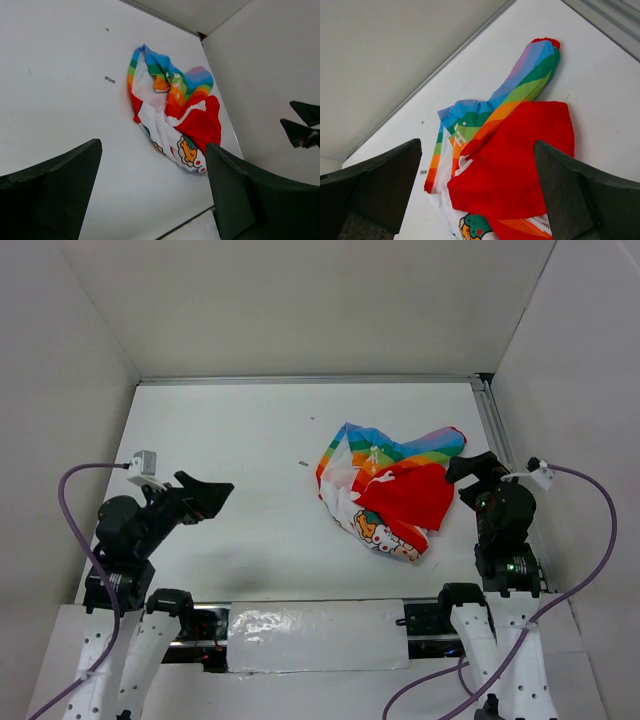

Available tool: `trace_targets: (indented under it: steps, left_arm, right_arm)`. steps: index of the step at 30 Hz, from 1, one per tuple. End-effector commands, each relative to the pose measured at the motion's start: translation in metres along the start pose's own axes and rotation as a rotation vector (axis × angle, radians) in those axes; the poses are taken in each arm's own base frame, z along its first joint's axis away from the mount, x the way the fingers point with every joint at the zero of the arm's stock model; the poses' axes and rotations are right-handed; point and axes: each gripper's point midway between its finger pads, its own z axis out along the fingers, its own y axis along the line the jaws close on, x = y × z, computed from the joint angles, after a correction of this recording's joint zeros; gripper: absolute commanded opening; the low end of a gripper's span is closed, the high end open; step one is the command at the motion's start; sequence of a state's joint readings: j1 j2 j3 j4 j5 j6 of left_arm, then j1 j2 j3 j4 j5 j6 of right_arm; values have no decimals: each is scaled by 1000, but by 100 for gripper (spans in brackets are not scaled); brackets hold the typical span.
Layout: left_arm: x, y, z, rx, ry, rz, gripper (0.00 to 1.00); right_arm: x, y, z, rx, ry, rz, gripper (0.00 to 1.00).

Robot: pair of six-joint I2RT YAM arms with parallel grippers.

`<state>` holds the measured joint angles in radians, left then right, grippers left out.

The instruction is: Zip up the jacket

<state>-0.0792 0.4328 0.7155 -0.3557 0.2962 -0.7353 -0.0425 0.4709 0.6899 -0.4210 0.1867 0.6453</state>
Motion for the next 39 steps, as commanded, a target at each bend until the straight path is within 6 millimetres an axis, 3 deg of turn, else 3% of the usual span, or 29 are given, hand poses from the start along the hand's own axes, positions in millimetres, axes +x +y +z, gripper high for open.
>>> trace_targets:
  steps: [1,7,13,16,21,28,30,32,33,34,35,37,38,39]
  left_arm:
    - [0,-36,-14,175,16,46,96]
    - [3,-35,-16,166,21,-23,96]
    - [15,-36,-10,195,81,-57,99]
    - [22,-35,1,177,183,-78,99]
    - [35,-13,28,55,348,-153,99]
    - [41,5,35,-48,376,-175,99]
    - [40,7,34,-48,350,-162,99]
    - [39,8,32,-51,329,-153,99]
    - [37,6,30,-45,320,-148,99]
    - [37,5,28,-45,318,-143,99]
    - [33,4,26,-50,302,-136,99]
    - [33,4,22,-59,304,-137,99]
    - [29,3,20,-66,291,-137,99]
    - [29,2,19,-68,288,-139,99]
  right_arm:
    - [-15,13,-10,-15,-5,11,100]
    - [-23,-6,-11,90,-47,11,100]
    - [-3,4,-3,44,67,-25,100]
    - [25,10,5,-35,172,-79,100]
    - [98,2,32,13,438,-171,100]
    - [186,-33,64,216,666,-249,98]
    - [204,-38,75,272,684,-263,92]
    - [209,-19,81,227,700,-273,51]
    - [199,8,89,182,677,-263,6]
    - [201,31,85,124,681,-296,0]
    - [180,73,89,35,634,-302,0]
    - [165,131,73,-111,597,-373,0]
    - [137,177,65,-206,547,-369,0]
    - [124,203,57,-278,522,-401,0]
